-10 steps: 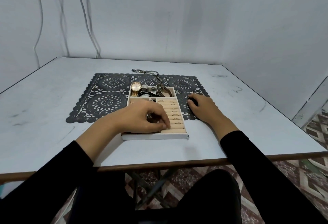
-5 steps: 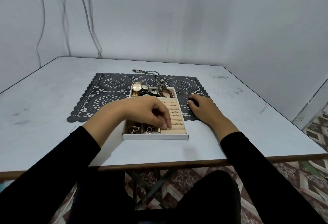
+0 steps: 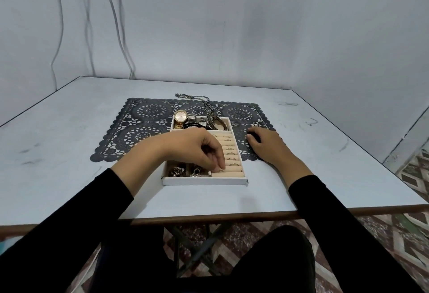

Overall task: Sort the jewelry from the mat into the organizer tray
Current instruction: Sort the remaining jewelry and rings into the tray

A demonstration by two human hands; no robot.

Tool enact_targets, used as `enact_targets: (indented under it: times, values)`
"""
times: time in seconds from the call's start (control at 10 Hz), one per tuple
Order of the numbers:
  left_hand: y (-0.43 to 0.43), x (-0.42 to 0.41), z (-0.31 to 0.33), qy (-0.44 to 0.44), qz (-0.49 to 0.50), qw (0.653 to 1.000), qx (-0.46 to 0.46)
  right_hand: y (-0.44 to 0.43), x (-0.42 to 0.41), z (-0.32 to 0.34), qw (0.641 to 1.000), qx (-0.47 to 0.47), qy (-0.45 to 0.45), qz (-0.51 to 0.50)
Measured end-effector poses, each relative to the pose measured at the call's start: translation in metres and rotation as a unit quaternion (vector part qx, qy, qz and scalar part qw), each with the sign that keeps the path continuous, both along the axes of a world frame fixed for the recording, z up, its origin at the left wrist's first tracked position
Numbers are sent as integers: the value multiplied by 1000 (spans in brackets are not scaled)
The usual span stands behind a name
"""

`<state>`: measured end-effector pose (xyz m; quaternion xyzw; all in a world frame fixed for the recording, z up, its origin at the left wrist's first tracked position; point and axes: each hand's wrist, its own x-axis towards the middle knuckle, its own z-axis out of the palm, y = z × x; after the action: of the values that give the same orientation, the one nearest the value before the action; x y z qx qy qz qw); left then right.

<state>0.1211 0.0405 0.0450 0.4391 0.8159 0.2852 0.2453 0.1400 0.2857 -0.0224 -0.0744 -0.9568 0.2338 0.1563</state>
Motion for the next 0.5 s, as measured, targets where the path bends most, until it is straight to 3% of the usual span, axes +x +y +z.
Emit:
enact_targets:
  times: [0.2, 0.3, 0.4, 0.5]
  values:
    - [0, -1, 1, -4, -6, 1000, -4, 1, 0, -1, 1000, -9, 1, 5]
    - [-6, -3, -2, -20, -2, 999, 47, 2, -2, 0, 1000, -14, 3, 8]
    - [-17, -14, -5, -15, 65, 985, 158, 4, -6, 3, 1000, -17, 12, 0]
    - [-27, -45, -11, 17, 188, 949, 253, 8, -17, 8, 999, -22, 26, -9]
